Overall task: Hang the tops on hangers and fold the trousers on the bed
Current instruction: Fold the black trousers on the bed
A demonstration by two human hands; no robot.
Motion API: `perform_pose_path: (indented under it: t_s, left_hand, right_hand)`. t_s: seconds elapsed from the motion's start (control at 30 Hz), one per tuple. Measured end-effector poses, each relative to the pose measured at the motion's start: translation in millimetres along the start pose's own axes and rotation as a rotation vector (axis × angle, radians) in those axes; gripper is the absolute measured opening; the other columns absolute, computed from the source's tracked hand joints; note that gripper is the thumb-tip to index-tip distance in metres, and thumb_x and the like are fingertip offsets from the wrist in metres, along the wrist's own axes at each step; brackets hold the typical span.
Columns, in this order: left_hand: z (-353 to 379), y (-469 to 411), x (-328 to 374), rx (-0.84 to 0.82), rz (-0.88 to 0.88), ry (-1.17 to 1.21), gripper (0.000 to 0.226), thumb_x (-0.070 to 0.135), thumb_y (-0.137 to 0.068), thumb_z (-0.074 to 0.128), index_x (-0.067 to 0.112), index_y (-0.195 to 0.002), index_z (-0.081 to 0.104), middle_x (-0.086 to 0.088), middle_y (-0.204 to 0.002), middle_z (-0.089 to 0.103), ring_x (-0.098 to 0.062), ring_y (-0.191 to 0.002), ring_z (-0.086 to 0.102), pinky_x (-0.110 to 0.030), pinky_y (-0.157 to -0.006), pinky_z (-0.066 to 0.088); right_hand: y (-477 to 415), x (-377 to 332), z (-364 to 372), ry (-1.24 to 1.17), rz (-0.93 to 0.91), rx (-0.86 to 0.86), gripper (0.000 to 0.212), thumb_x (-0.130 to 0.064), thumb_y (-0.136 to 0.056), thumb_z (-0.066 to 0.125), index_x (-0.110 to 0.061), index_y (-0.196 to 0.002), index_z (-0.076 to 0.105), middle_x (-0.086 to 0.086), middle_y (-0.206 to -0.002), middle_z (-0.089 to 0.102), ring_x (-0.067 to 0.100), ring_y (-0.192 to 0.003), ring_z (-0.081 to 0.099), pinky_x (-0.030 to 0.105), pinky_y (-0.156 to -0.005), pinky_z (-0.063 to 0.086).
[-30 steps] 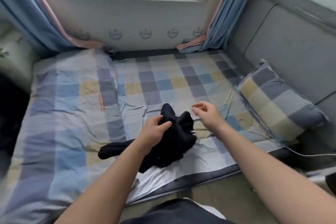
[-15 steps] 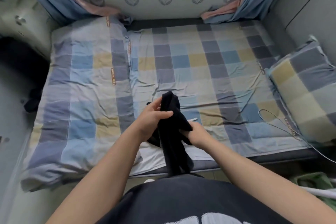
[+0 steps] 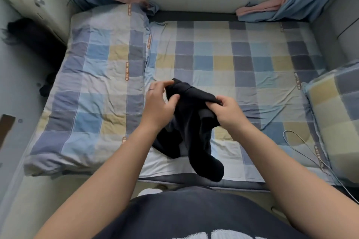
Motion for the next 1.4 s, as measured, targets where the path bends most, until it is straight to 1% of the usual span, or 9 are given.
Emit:
perform_pose_path:
  t_s: [0.13,0.2,0.37,0.53,0.67,0.83,0.93,1.07,1.4]
  left_hand:
    - [25,38,18,-0.257,0.080,0.169,0.061,0.036,-0.084,0.078,0.028,-0.139,0.053,0.012,-0.139,0.051,0.002,-0.128,0.048,-0.014,-0.101,0.039]
    - [45,51,17,-0.383,0.035,0.259,0.072,0.037,-0.079,0.081,0.032,-0.143,0.047,0.013,-0.139,0.056,-0.003,-0.129,0.052,-0.024,-0.106,0.043]
    - [26,33,11,-0.073,-0.053,0.264,0.030,0.013,-0.095,0.058,0.040,-0.105,0.062,0.021,-0.099,0.069,0.008,-0.096,0.063,-0.030,-0.085,0.050]
    - [-2,16,-5,0.007,-0.359,0.526,0.011,0.024,-0.101,0.060,0.022,-0.100,0.071,0.000,-0.093,0.076,-0.019,-0.094,0.072,-0.038,-0.087,0.058]
    - [-19,12,3,0.020,-0.501,0.780,0.028,0.031,-0.099,0.062,0.013,-0.121,0.066,-0.007,-0.109,0.075,-0.025,-0.098,0.074,-0.044,-0.086,0.061]
    - [-36,3,22,0.015,-0.543,0.936,0.015,0.024,-0.100,0.062,0.014,-0.110,0.067,-0.007,-0.100,0.078,-0.023,-0.088,0.076,-0.036,-0.072,0.061]
    - [-47,-2,19,0.008,-0.574,0.978,0.015,0.021,-0.101,0.060,0.010,-0.111,0.065,-0.008,-0.096,0.078,-0.022,-0.083,0.077,-0.032,-0.064,0.061]
    - [-68,-10,4,0.066,-0.554,1.036,0.027,0.021,-0.101,0.061,0.008,-0.124,0.061,-0.010,-0.111,0.075,-0.024,-0.094,0.076,-0.034,-0.072,0.061]
    - [-36,17,-22,-0.370,-0.239,0.399,0.054,0.029,-0.084,0.082,0.024,-0.131,0.056,0.002,-0.121,0.068,-0.012,-0.110,0.068,-0.031,-0.093,0.057]
  right_hand:
    - [-2,-24,6,-0.148,0.056,-0.055,0.011,-0.013,-0.099,0.059,-0.005,-0.102,0.066,0.024,-0.104,0.070,0.031,-0.088,0.071,0.044,-0.069,0.062]
    - [1,-37,18,-0.192,0.057,-0.114,0.021,-0.010,-0.099,0.059,0.006,-0.112,0.061,0.028,-0.107,0.066,0.029,-0.083,0.072,0.037,-0.059,0.060]
    - [7,-61,41,-0.234,-0.022,-0.210,0.027,-0.010,-0.100,0.058,0.007,-0.120,0.056,0.031,-0.112,0.066,0.034,-0.094,0.072,0.036,-0.068,0.062]
    - [14,-45,39,-0.033,-0.150,-0.183,0.036,-0.013,-0.094,0.068,-0.018,-0.128,0.058,-0.003,-0.126,0.066,0.009,-0.118,0.062,0.027,-0.101,0.050]
    - [23,-4,65,0.120,-0.035,-0.253,0.055,-0.018,-0.086,0.078,-0.034,-0.127,0.044,-0.019,-0.117,0.056,-0.017,-0.103,0.056,0.004,-0.077,0.044]
    - [12,35,101,0.223,-0.030,-0.233,0.051,-0.028,-0.085,0.077,-0.041,-0.125,0.048,-0.014,-0.124,0.061,0.006,-0.114,0.059,0.029,-0.097,0.048]
    - [-3,44,95,0.239,-0.014,-0.110,0.013,-0.023,-0.095,0.065,-0.036,-0.097,0.062,-0.011,-0.096,0.070,0.014,-0.098,0.065,0.030,-0.085,0.052]
    - [-15,36,85,0.263,-0.049,-0.032,0.023,-0.020,-0.097,0.060,-0.021,-0.073,0.061,-0.009,-0.071,0.061,0.012,-0.072,0.055,0.033,-0.068,0.042]
    - [-16,-54,57,-0.128,-0.118,0.123,0.019,-0.028,-0.099,0.059,-0.016,-0.095,0.074,0.007,-0.094,0.076,0.022,-0.090,0.072,0.045,-0.085,0.060]
Point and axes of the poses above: each hand's wrist, its own y-axis away from the middle knuckle, its own z-axis out of the palm, x = y × z, the point moved 8 cm from there along -y, towards the middle knuckle
